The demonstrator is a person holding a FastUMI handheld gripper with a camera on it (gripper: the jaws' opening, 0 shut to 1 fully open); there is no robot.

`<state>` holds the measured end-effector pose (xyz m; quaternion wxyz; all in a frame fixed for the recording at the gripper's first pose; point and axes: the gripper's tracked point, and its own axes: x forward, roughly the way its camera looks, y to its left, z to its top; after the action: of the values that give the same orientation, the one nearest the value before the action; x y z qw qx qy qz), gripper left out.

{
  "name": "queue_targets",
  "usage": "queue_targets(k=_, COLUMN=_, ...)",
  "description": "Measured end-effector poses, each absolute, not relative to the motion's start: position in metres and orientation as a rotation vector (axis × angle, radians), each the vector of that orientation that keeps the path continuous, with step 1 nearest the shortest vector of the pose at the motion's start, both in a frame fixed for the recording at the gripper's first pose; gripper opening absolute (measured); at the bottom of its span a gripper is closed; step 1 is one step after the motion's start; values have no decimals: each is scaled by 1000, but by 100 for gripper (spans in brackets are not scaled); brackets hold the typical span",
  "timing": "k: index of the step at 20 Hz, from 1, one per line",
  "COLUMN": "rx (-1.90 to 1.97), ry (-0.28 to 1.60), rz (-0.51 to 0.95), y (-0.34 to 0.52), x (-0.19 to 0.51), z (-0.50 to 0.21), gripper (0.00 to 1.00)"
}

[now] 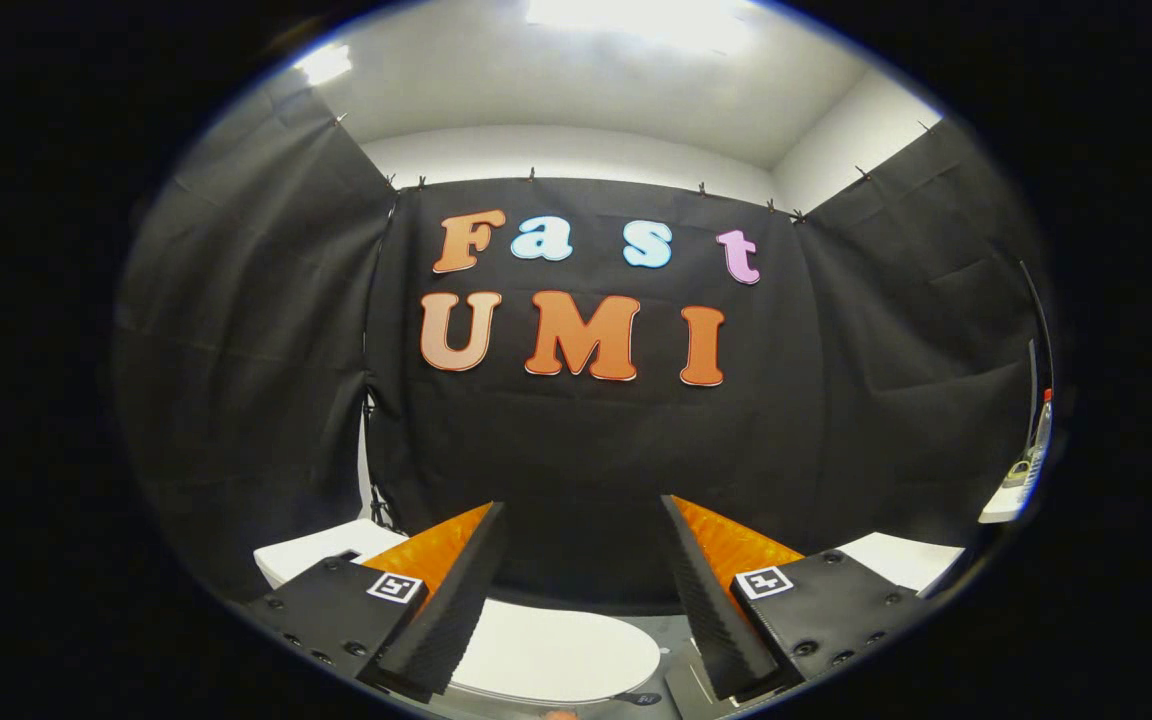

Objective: Open the toilet lid.

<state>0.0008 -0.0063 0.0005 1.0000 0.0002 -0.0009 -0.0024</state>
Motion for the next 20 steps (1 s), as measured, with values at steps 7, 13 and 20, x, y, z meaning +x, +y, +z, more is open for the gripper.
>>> queue_targets(k=7, rx=16, ry=-7, rz=-4, y=-10, x=1, z=-1, gripper=98)
queue_targets(k=13, rx=8, ry=2, rz=9, y=-6, x=1, z=-4, gripper=98)
queue_targets(k=20, rx=15, ry=18, rz=10, y=-10, x=4, z=-18, gripper=98)
